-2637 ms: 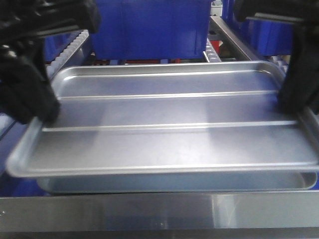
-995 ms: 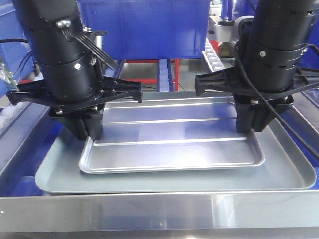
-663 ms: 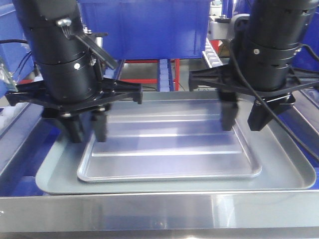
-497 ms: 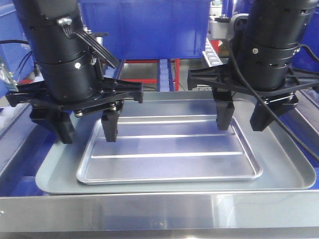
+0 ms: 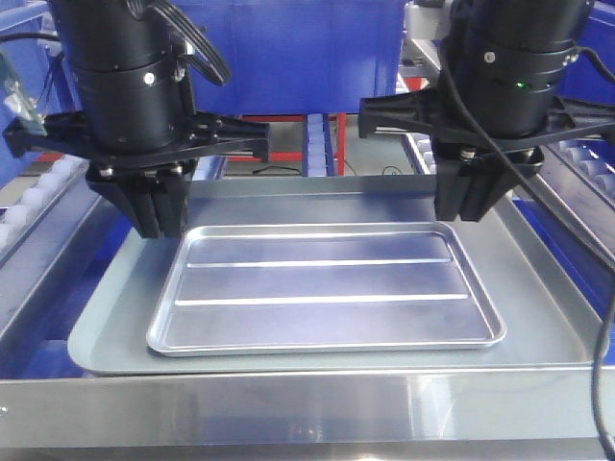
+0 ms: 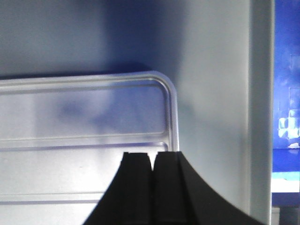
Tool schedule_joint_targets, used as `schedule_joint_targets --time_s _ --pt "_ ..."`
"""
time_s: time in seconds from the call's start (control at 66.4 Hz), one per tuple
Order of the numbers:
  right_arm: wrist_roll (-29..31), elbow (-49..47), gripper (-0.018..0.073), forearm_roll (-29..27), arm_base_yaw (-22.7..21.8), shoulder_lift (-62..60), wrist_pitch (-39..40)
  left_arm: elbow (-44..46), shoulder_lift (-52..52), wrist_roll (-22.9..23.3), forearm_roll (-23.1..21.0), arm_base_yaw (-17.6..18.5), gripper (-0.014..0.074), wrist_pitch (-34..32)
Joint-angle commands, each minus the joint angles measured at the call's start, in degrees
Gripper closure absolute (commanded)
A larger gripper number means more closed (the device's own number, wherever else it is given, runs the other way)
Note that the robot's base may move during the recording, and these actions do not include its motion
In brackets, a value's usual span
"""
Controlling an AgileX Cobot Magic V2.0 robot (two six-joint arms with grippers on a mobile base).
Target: Grab silver tray and stack on right shelf
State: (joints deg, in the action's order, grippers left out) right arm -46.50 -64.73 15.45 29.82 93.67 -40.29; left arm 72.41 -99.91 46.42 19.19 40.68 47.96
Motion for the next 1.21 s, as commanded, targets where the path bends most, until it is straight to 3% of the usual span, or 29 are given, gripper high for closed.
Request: schedule_joint_targets --time_s 0.0,0.286,0.573,0.784,0.889,0.949,1.07,1.191 --pt "0.4 -2.1 0.0481 0.9 -0.1 -3.2 2.1 2.3 2.6 0.1 1.7 0.0 0.0688 0.9" --pt "6.3 -0.6 0.0510 0.9 3.3 -9.6 5.8 -0.1 11.0 2.1 3.0 2.8 0.0685 -8.2" --pt "11.0 10.2 0.0510 1.0 8.5 -21.9 18.1 -12.3 22.6 19.6 21.3 11.9 0.0685 -10.8" --pt "11.0 19.5 0.0510 4.4 9.0 -34.2 18.9 -20.1 34.8 24.6 27.3 19.9 0.0685 -10.8" --pt "11.0 23.6 0.0510 6.2 9.0 -40.5 19.0 -23.2 40.9 25.2 30.2 22.0 0.0685 -11.9" --pt "11.0 25.8 0.0510 6.8 9.0 -44.8 19.6 -25.2 44.6 25.2 32.0 22.4 0.0685 -14.6" --pt "11.2 28.9 0.0510 7.2 9.0 -51.8 20.1 -30.3 52.0 24.2 35.8 22.4 0.0685 -26.9" --pt "15.6 30.3 0.0510 8.1 9.0 -59.5 20.4 -34.9 60.2 24.2 41.7 22.4 0.0685 -38.4"
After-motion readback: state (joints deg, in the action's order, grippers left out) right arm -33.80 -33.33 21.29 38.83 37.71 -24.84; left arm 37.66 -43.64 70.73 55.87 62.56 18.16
